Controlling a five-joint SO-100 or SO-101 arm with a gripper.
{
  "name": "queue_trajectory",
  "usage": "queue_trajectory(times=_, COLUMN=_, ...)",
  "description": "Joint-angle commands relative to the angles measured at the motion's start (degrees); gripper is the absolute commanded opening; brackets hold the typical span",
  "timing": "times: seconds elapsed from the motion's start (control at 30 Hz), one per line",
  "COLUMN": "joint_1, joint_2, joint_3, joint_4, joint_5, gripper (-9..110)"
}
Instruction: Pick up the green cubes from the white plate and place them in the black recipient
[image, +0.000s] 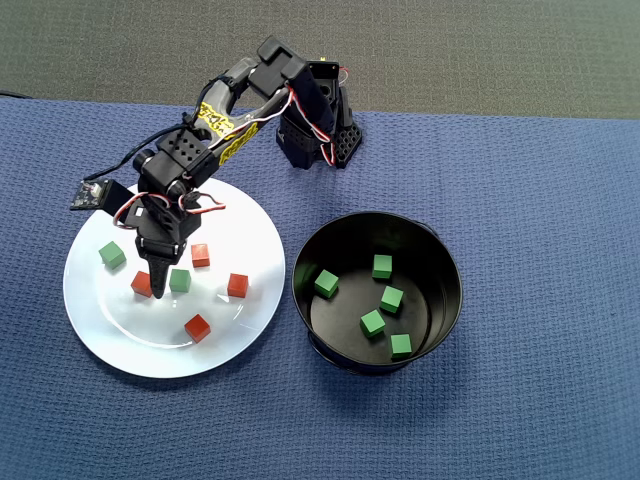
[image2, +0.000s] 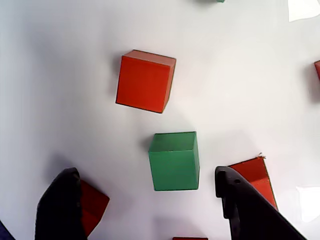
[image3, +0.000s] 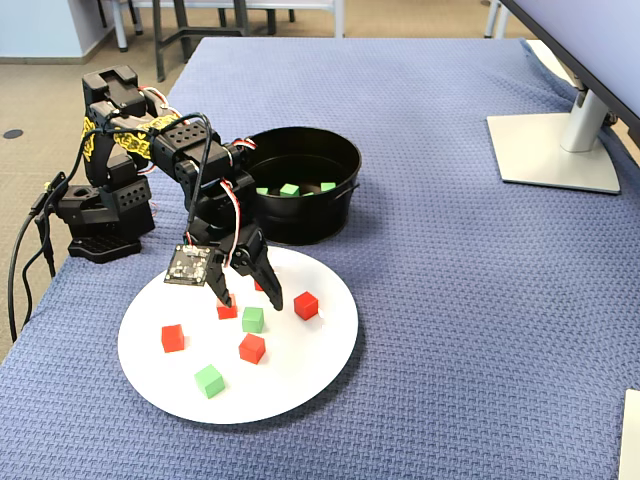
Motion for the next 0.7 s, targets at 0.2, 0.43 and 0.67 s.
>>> queue_trajectory(times=0.2, joint_1=-2.7, joint_2=-3.3, joint_3=-7.7, joint_4=5.3, joint_5=-5.5, gripper=27)
queue_trajectory(times=0.43, joint_1=-3.4, joint_2=-5.1, joint_3=-7.1, joint_4=4.8, joint_5=-17.1, gripper=27)
queue_trajectory(times=0.67, joint_1=-2.5, joint_2=-5.4, joint_3=-6.1, joint_4=1.1, joint_5=-24.3, gripper=28)
